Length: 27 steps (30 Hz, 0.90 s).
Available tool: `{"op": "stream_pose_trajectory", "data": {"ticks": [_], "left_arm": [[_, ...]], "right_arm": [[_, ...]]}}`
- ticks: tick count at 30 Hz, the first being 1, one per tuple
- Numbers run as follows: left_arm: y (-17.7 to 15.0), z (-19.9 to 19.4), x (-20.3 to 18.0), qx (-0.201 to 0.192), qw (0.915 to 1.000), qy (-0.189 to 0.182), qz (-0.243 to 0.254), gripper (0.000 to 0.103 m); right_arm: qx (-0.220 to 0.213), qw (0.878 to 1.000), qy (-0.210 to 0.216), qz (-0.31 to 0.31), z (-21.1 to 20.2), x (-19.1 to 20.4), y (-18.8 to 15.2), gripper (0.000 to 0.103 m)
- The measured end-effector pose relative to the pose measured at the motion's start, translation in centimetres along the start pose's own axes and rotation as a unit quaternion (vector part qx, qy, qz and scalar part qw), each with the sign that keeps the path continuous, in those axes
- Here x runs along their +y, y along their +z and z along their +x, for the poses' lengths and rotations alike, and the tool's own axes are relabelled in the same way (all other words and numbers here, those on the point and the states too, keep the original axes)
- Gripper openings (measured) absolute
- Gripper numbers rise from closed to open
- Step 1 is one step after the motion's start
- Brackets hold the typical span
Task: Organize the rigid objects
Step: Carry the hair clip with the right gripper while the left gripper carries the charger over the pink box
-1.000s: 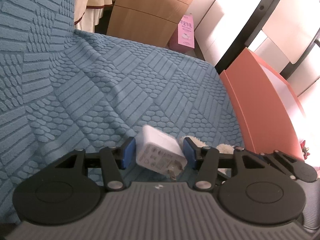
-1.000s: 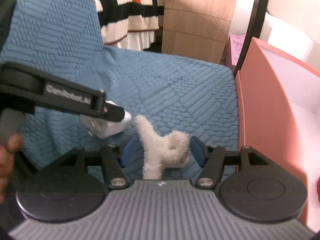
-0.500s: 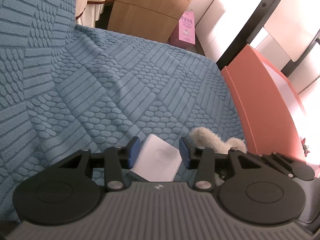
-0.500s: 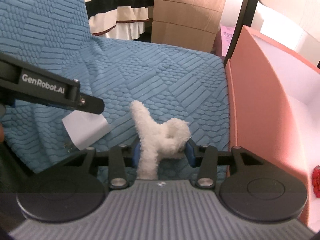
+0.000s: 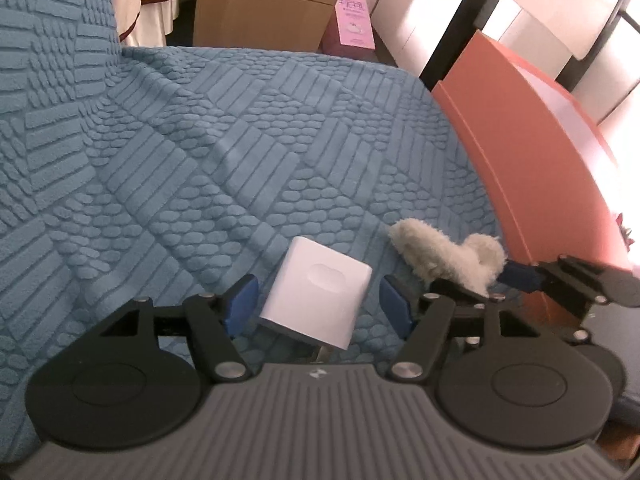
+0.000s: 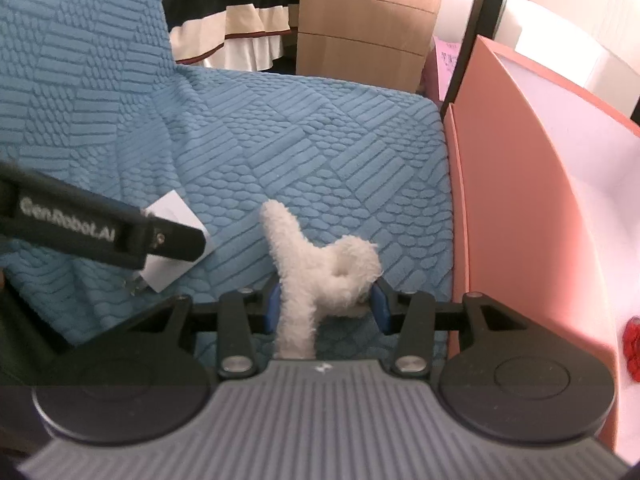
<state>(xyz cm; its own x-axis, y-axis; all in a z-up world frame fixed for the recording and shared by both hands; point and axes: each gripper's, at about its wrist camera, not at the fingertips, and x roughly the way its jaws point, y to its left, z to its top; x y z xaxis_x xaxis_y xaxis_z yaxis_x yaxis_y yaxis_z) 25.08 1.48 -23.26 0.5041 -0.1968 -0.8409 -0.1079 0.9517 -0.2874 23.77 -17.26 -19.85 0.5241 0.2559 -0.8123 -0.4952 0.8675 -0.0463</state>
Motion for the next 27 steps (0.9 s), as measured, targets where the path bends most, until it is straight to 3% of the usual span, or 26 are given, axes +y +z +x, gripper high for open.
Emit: {"op": "stream_pose_trajectory", "data": {"ticks": [11, 15, 27], "left_arm": [[-0.3, 1.1, -1.5, 0.004, 0.9983, 0.018, 0.056, 0.072], [-0.3, 1.0, -1.7, -0.002, 0.9974, 0.029, 0.067, 0.062], [0.0, -0.4, -0.7, -0.011, 0.9999, 0.007, 0.007, 0.060]], "right_arm": [[0.006, 1.000, 0.002, 0.006, -0.2, -0.2, -0.3, 0.047], [0.003, 1.000, -0.001, -0.002, -0.2, 0.1, -0.4, 0.047], [-0.001, 1.000, -0.003, 0.028, -1.2, -0.6, -0.4, 0.047]]}}
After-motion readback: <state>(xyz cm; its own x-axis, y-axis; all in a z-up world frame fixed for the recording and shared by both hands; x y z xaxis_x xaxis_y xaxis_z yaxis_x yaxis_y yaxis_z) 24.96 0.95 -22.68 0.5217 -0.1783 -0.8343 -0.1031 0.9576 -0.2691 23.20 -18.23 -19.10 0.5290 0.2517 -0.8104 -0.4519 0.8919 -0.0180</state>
